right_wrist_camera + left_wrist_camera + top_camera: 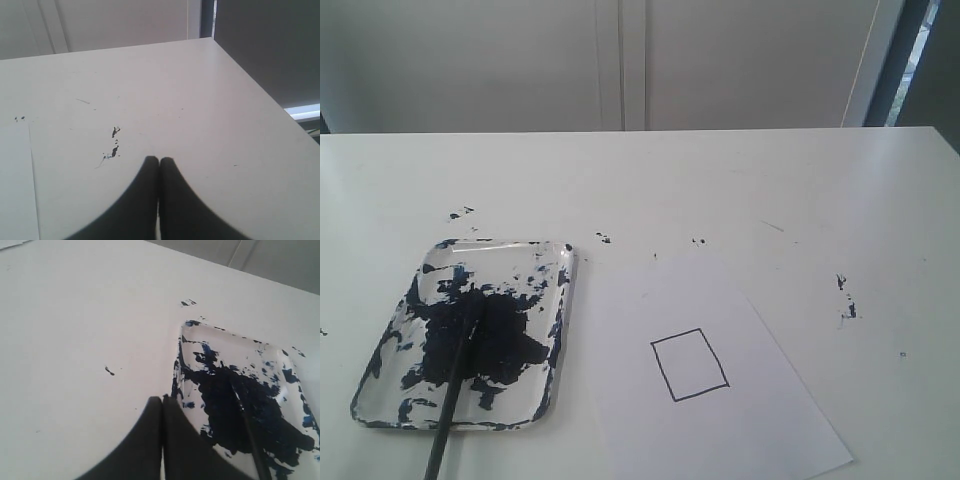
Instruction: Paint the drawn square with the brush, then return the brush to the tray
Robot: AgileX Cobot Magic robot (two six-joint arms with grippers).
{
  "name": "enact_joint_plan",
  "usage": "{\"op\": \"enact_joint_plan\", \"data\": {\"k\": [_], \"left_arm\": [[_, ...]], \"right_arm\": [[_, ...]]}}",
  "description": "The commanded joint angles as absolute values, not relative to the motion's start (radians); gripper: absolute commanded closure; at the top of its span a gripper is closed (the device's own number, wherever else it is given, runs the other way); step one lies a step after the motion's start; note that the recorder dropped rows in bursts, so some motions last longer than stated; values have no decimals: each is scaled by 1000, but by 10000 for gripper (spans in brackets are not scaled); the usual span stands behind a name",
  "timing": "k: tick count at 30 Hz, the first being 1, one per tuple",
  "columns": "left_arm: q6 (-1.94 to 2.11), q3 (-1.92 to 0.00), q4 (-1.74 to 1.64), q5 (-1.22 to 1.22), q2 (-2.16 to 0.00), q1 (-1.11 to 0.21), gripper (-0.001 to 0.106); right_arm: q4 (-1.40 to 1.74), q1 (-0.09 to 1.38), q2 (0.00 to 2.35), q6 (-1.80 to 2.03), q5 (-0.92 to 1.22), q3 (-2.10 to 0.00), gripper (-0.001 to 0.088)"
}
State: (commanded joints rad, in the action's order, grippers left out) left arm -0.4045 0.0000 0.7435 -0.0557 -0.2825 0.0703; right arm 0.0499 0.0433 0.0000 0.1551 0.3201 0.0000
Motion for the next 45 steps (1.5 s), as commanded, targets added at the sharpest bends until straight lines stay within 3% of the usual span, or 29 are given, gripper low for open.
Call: {"op": "enact_joint_plan", "data": {"k": [5,17,39,45], "left_arm": [[-394,0,743,-43,-212,137,1053],[-336,0,754,0,-94,137,1053],[-336,0,644,202,-92,137,1053],[68,0,234,202,-92,137,1053]], "right_arm": [[50,43,0,155,320,0,868],[50,43,0,155,320,0,868],[50,43,0,155,320,0,868],[50,43,0,155,320,0,868]]}}
